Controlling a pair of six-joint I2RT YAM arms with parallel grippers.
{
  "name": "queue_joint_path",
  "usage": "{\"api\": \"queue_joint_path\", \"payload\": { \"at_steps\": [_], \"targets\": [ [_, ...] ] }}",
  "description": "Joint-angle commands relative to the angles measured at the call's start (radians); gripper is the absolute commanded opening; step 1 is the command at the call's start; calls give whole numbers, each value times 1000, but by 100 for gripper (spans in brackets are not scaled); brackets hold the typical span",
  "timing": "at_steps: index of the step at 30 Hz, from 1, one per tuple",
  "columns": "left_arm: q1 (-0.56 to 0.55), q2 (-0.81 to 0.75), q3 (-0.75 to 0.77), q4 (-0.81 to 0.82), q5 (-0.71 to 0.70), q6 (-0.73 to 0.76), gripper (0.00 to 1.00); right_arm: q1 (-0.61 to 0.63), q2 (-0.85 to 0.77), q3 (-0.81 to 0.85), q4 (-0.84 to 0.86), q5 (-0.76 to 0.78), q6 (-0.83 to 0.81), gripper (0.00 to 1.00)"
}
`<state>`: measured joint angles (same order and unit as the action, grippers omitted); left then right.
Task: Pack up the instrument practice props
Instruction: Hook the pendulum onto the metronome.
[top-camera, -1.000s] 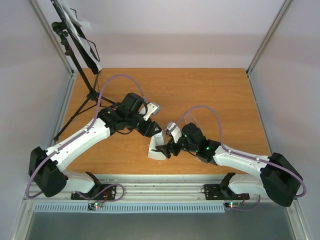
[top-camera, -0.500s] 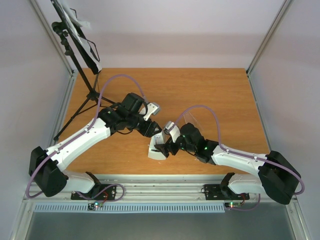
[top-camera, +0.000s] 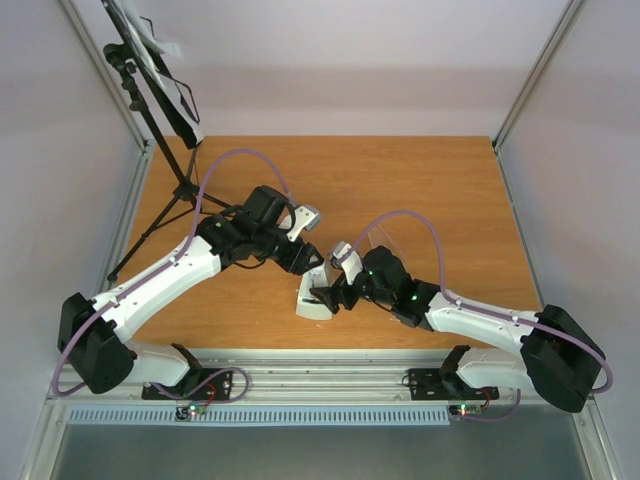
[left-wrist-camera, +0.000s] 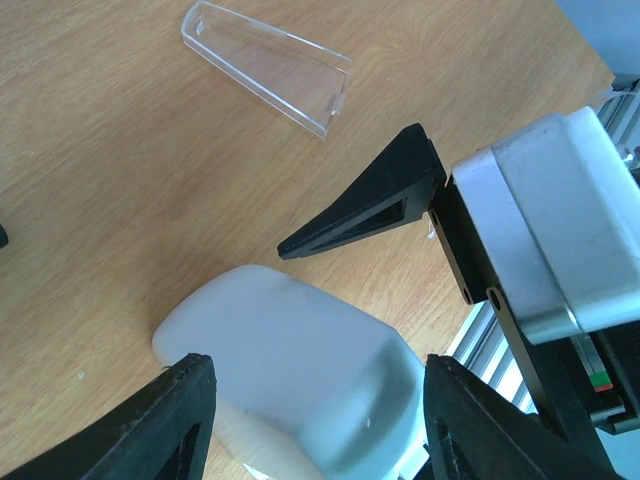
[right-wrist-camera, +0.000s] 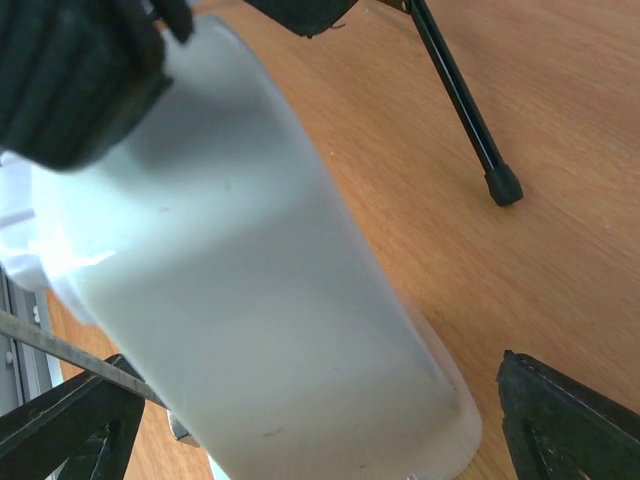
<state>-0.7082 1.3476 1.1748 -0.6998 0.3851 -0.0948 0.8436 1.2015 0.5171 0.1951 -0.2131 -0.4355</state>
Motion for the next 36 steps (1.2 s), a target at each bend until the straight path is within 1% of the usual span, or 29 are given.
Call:
{"api": "queue_joint_path", "payload": {
  "at_steps": [1, 20, 27, 36],
  "targets": [
    [-1, 14, 3, 10, 17, 17, 58, -17, -24, -9, 23, -13, -6, 97],
    [-8, 14, 3, 7, 29, 17, 58, -112, 26, -8, 65, -201, 44, 96],
    [-13, 19, 4, 6, 33, 19, 55, -135, 39, -5, 75, -239, 59, 96],
    [-17, 21, 5, 4, 35, 20, 55, -153, 56, 1, 81, -263, 67, 96]
  ]
}}
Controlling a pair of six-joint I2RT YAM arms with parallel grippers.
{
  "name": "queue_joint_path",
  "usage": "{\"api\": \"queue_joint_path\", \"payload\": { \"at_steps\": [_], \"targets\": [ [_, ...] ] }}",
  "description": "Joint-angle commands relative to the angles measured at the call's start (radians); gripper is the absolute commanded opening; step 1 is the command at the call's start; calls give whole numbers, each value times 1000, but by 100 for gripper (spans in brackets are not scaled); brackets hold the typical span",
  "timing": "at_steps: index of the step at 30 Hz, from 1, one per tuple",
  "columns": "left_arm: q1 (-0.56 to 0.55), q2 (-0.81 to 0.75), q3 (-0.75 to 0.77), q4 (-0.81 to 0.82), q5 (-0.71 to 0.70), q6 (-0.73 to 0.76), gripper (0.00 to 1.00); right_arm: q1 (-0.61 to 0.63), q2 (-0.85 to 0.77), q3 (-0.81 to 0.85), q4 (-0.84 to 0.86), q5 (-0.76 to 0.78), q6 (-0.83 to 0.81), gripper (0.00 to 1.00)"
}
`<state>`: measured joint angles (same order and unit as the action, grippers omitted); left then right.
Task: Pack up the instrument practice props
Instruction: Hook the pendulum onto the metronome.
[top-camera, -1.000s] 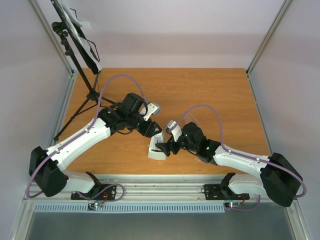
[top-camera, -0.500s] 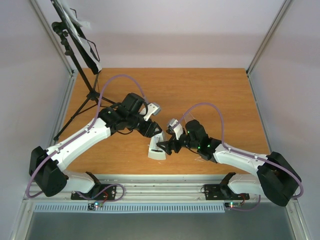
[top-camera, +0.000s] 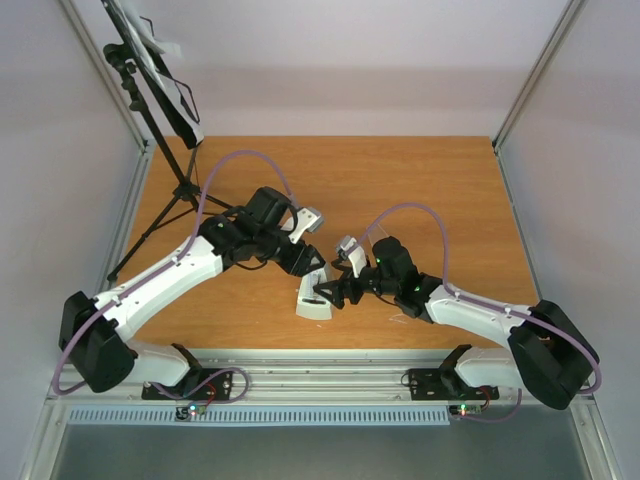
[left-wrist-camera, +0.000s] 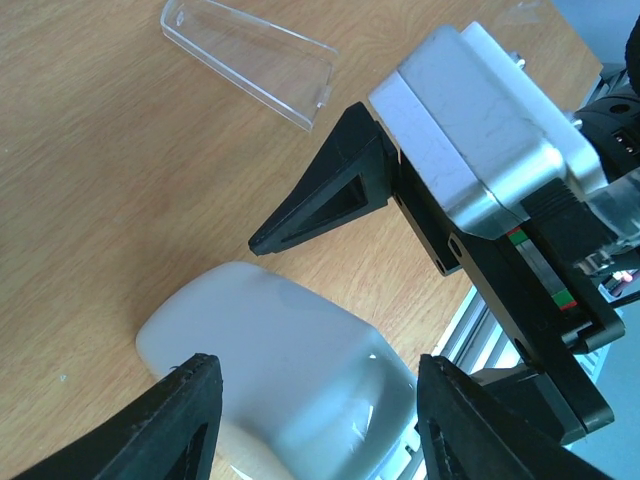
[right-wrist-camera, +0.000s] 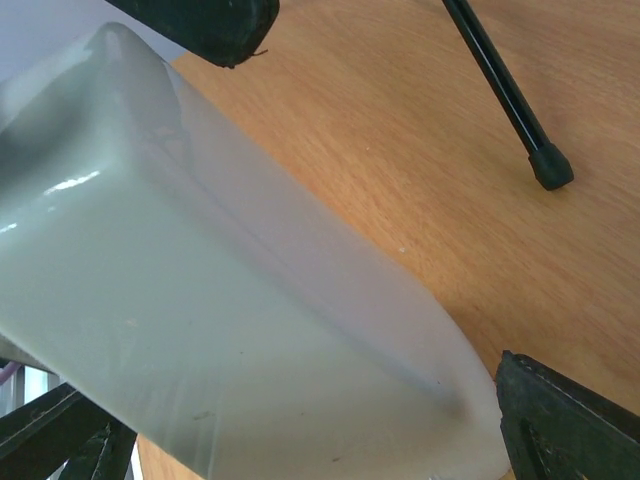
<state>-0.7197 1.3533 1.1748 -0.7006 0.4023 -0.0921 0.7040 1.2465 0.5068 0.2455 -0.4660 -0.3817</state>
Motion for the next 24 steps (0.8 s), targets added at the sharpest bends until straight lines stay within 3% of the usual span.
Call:
{"api": "queue_joint_path", "payload": {
  "at_steps": [1, 24],
  "targets": [
    [-6, 14, 5, 4, 18, 17, 55, -14, 13, 12, 31, -10, 15, 96],
    [-16, 29, 9, -1, 37, 25, 49, -54, 73, 47, 45, -83, 28, 96]
  ]
}}
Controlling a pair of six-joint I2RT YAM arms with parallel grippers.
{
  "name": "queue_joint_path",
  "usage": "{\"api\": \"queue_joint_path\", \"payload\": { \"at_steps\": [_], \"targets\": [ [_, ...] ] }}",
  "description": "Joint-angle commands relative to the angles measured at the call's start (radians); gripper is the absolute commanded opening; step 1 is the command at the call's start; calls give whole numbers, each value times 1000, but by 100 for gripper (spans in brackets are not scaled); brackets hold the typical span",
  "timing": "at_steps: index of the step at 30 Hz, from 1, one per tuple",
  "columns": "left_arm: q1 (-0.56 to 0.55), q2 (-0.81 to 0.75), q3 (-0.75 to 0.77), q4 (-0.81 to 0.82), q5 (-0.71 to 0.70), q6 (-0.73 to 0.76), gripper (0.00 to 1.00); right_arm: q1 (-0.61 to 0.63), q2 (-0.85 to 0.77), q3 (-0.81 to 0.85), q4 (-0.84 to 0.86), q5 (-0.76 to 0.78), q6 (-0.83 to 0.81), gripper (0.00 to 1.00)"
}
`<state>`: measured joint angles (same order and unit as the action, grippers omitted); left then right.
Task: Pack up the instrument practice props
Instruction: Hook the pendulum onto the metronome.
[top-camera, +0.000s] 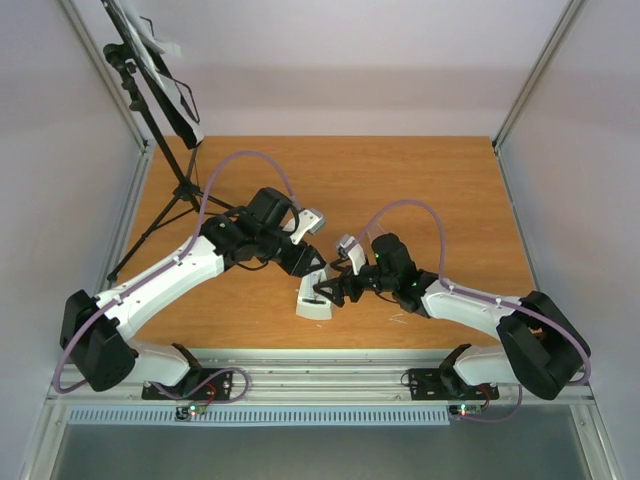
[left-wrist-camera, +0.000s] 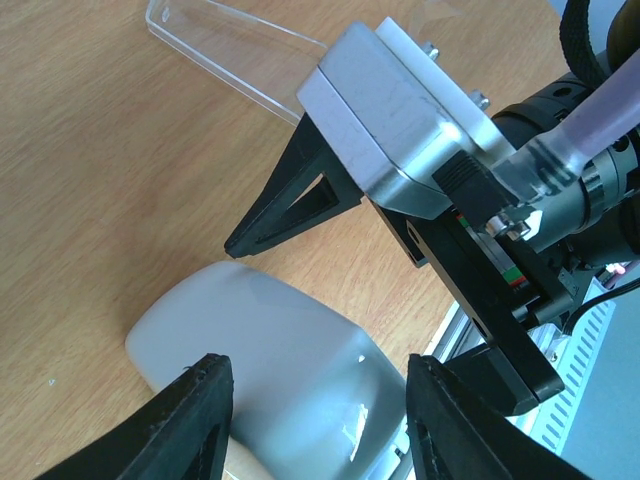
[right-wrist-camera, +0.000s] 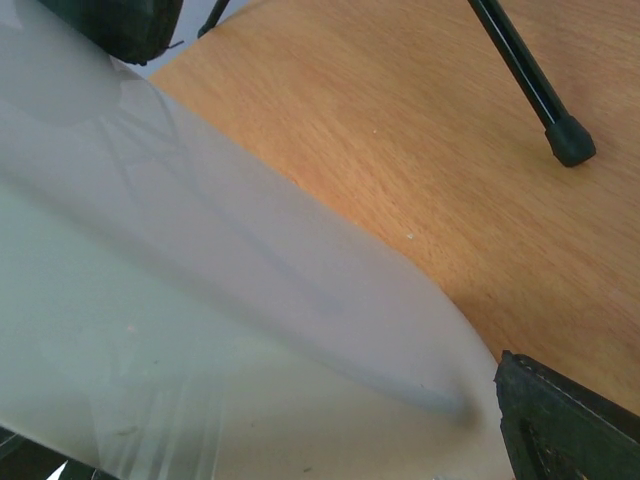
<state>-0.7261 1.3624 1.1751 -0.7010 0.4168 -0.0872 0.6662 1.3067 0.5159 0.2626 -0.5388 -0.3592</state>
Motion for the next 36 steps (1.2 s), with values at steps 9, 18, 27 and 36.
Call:
{"api": "queue_joint_path", "payload": {
  "at_steps": [9, 18, 27, 36],
  "targets": [
    [-15, 20, 10, -3, 30, 23, 48, -16, 39, 70, 21, -35, -5, 96],
    [-19, 20, 10, -5, 27, 25, 48, -16, 52, 82, 20, -53, -9, 96],
    [-21, 28, 10, -5, 30, 26, 48, -17, 57, 88, 18, -51, -13, 96],
    [-24, 30, 10, -4, 27, 26, 48, -16, 69, 113, -13, -80, -33, 97]
  ]
}}
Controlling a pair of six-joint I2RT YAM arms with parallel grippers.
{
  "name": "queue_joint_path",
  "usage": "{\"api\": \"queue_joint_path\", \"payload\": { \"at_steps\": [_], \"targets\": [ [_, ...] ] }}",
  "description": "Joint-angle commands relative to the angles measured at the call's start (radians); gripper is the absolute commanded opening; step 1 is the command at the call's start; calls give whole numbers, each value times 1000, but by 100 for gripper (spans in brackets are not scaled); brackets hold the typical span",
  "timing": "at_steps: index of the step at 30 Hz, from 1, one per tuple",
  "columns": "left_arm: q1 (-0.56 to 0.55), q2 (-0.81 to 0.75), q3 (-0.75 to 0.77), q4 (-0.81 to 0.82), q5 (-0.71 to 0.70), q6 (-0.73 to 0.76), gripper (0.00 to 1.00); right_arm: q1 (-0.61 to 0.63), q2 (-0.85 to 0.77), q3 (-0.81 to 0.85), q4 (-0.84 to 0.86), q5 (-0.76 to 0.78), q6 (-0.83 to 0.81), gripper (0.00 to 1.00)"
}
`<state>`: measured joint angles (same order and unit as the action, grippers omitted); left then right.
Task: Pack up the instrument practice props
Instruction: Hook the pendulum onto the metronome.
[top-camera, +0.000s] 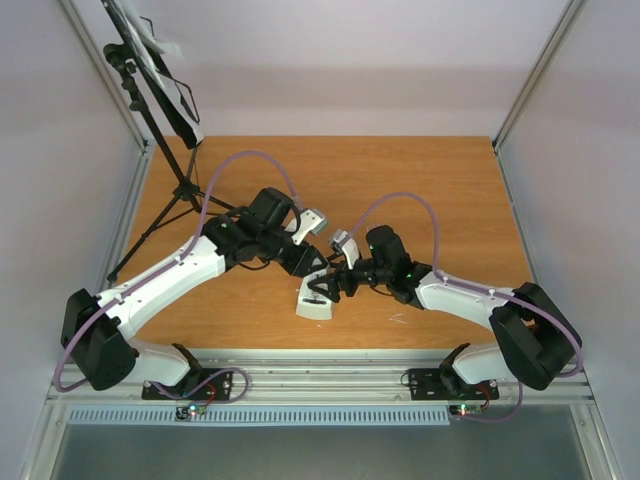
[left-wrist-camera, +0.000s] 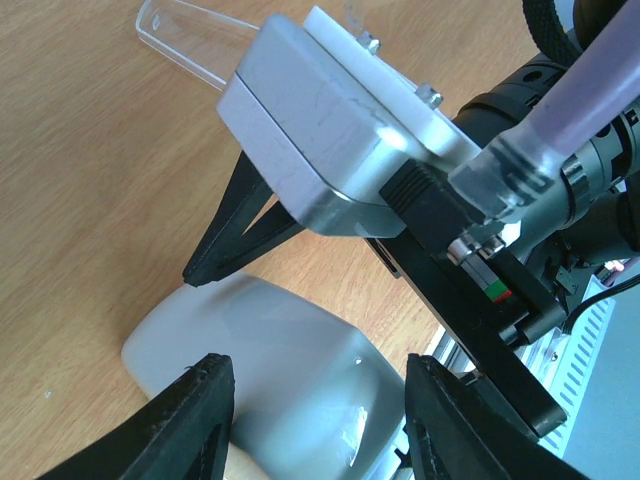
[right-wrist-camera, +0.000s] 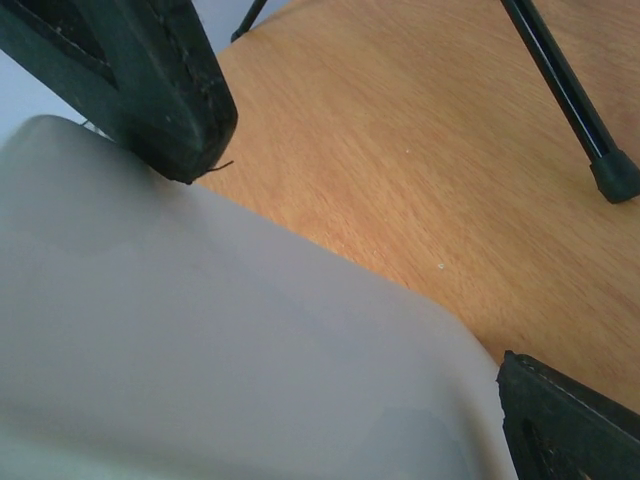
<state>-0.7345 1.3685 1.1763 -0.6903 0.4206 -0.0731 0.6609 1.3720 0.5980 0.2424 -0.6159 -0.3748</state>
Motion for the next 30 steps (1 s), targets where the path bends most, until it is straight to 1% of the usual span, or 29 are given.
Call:
{"api": "queue_joint_path", "payload": {
  "at_steps": [1, 19, 30],
  "targets": [
    [-14, 24, 9, -15, 23, 12, 48, -10, 1, 32, 4, -4, -18, 98],
    [-15, 14, 10, -23, -27, 19, 48, 15, -104, 6, -71, 0, -57, 98],
    [-15, 5, 11, -23, -43, 24, 49, 18, -279, -26, -184, -8, -58, 99]
  ]
}}
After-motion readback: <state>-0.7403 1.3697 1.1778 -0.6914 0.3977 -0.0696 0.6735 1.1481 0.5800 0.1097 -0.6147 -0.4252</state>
